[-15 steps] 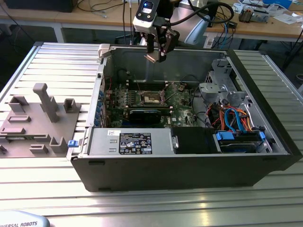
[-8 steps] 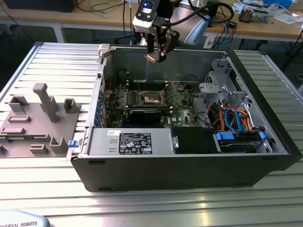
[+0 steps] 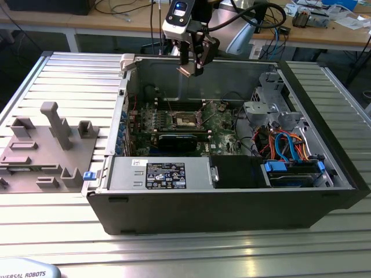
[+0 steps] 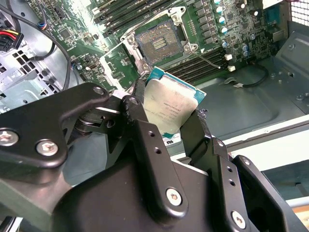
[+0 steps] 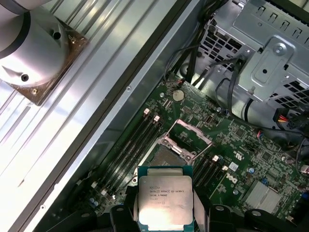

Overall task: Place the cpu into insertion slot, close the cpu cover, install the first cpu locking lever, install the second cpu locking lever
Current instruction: 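Place the cpu into insertion slot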

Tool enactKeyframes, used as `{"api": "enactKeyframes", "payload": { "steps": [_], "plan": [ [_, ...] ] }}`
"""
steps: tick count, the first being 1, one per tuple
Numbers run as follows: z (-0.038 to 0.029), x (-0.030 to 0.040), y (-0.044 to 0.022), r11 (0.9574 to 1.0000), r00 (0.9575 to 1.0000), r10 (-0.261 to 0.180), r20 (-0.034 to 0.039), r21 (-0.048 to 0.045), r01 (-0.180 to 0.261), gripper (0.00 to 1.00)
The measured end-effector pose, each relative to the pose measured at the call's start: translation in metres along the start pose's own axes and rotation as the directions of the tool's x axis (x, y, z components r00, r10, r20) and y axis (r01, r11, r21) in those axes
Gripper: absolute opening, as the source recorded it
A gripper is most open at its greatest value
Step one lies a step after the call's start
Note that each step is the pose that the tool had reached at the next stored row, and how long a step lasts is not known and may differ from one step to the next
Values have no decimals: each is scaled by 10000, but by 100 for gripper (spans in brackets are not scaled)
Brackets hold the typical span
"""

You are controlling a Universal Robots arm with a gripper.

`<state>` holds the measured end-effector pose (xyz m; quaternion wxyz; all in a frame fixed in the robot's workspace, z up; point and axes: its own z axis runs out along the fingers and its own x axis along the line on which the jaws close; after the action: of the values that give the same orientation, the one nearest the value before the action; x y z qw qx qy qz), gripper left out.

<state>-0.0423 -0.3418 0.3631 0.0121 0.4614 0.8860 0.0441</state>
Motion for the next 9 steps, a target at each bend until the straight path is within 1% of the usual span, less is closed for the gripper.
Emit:
{"api": "enactKeyframes", "payload": {
  "steps": [9],
  "plan": [
    [0,0,0,10000,10000,75,6,-2,-75,54]
  ]
}}
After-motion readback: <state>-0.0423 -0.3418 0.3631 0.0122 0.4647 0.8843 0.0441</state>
